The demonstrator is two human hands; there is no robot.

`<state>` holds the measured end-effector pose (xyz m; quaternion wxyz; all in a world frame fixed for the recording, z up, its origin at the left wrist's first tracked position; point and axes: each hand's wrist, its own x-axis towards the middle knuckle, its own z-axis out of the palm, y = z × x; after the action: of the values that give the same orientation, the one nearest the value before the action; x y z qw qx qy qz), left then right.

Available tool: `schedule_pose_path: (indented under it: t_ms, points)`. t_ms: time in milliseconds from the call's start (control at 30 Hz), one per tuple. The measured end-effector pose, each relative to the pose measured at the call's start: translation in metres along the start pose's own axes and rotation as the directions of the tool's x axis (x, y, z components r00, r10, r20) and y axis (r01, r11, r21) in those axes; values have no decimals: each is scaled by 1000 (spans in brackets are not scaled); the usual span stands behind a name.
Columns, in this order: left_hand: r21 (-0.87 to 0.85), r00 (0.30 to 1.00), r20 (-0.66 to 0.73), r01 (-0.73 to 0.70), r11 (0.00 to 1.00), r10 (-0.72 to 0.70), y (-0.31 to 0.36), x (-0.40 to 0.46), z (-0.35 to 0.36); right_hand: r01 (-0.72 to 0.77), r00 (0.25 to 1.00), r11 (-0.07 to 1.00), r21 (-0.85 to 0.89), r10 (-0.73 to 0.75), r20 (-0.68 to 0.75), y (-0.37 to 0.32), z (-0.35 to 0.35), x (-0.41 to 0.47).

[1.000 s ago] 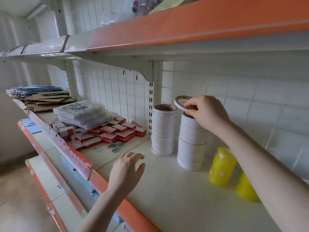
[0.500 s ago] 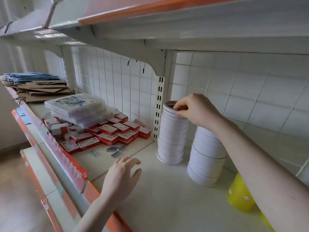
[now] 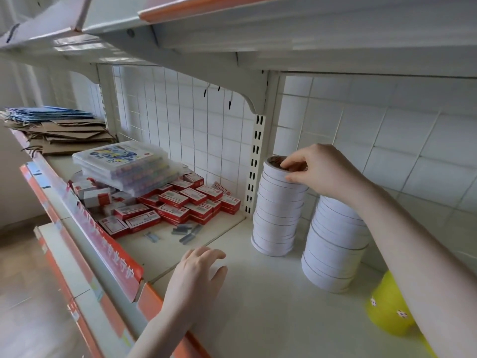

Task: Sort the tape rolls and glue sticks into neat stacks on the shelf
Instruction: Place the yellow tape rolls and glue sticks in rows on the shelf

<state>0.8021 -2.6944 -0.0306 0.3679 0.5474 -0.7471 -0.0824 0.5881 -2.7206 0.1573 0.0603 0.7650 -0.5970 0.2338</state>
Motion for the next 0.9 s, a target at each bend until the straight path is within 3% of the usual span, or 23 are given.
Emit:
schedule_pose_path:
  t_ms: [200, 467, 700, 900]
  points:
    - [23, 999, -27, -28, 999, 29, 5, -2, -4, 14, 968, 996, -89, -35, -247, 7, -3, -26]
    - [-23, 993, -56, -102, 995, 100, 34, -12, -23, -240, 818, 936, -257, 53, -572, 5, -8, -150]
    - [-174, 975, 36, -212, 962, 221, 83, -46, -18, -609, 700, 753, -249, 362, -616, -13, 11, -294]
    - [-332, 907, 137, -336, 881, 398, 169, -93, 7, -811, 516, 544, -216, 492, -701, -17, -10, -402]
